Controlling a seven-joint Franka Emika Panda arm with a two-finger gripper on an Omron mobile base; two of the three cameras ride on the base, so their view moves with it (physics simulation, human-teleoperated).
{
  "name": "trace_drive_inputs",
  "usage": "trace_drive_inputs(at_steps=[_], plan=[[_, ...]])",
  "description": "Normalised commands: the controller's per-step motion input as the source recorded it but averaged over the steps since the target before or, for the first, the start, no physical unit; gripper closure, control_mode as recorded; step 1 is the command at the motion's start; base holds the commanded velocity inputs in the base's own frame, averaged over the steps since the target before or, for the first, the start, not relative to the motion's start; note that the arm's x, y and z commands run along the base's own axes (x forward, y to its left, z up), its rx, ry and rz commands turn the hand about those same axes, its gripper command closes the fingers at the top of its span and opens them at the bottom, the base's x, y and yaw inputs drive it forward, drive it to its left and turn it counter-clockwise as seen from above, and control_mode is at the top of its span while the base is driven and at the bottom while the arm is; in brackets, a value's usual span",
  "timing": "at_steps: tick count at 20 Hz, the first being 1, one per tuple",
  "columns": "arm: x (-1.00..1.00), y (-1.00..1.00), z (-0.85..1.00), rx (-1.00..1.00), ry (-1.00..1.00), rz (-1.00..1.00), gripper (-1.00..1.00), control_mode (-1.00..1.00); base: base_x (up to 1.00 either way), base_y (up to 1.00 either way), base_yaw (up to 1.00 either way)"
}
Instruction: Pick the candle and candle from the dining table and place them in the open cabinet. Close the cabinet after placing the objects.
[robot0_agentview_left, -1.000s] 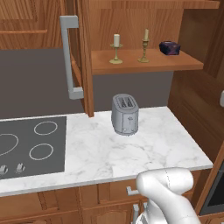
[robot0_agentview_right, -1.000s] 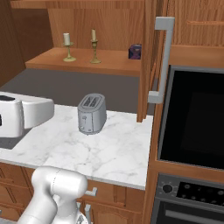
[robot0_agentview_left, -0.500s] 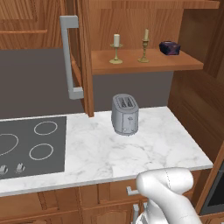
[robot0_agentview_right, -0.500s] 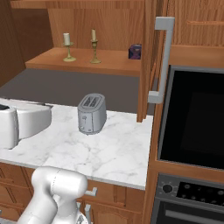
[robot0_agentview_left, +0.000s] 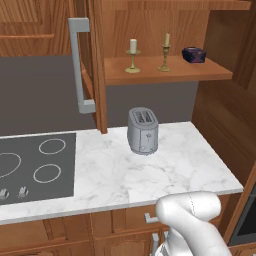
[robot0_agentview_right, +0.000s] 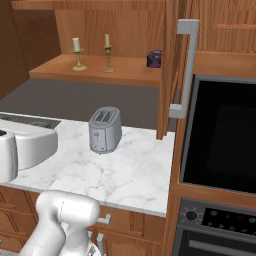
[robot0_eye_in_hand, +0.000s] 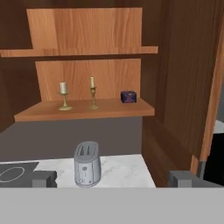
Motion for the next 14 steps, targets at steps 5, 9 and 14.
trace_drive_inputs(at_steps=[5,9,14], plan=[[-0.36,-0.25,0.0,0.03,0.0,0.0,-1.0,-1.0,0.0,0.0,0.0],[-0.1,-0.5,0.01,0.09,0.0,0.0,-1.0,-1.0,0.0,0.0,0.0],[0.0,-0.56,0.01,0.07,0.0,0.06,-1.0,-1.0,0.0,0.0,0.0]])
